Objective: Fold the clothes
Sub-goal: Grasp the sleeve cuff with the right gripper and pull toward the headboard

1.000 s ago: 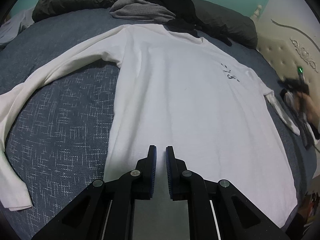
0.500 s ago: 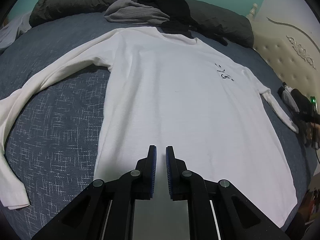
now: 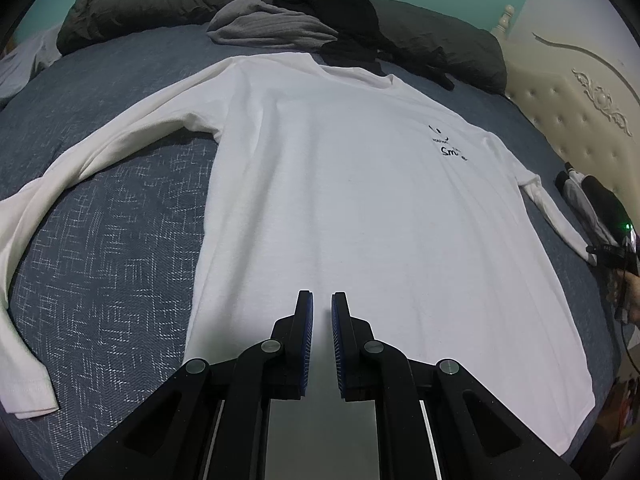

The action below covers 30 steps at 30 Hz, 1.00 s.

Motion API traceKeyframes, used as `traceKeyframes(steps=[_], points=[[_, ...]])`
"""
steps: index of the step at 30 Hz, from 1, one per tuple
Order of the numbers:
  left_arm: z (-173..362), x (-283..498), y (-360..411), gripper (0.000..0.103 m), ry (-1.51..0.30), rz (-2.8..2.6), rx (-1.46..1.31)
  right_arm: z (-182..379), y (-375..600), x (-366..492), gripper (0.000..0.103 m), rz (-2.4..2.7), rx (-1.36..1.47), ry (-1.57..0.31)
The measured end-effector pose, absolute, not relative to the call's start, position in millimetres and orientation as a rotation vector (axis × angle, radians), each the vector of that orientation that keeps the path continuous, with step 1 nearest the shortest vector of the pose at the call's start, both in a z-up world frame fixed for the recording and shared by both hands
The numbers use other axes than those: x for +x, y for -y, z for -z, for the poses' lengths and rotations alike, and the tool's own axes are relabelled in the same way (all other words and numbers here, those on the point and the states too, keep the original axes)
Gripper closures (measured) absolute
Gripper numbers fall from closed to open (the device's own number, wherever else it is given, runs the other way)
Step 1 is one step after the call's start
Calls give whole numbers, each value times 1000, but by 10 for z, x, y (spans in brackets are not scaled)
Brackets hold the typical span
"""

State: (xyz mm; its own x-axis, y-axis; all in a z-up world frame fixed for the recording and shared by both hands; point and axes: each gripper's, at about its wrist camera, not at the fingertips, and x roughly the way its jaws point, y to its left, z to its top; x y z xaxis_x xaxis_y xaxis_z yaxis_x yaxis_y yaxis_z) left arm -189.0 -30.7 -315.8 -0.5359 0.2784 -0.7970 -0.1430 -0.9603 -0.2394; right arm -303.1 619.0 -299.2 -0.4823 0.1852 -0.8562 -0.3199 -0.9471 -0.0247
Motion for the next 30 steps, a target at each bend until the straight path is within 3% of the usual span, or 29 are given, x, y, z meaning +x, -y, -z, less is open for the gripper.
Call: traceKeyframes(steps=[1, 3, 18, 30], points=[[3161, -1894, 305, 93, 212, -2551, -1363, 2967, -6146, -3039, 92, -2472, -1391, -161], [3167, -1899, 300, 93, 211, -2551, -1366, 2890, -6075, -3056, 99, -2498, -1366, -118], [3185, -1905, 254, 93, 187, -2548, -1369, 1882, -6263, -3342, 100, -2578, -1019, -10], [3242, -1918, 221, 93, 147, -2548, -1390, 1787, -6276, -3958, 100, -2487, -1055, 194]])
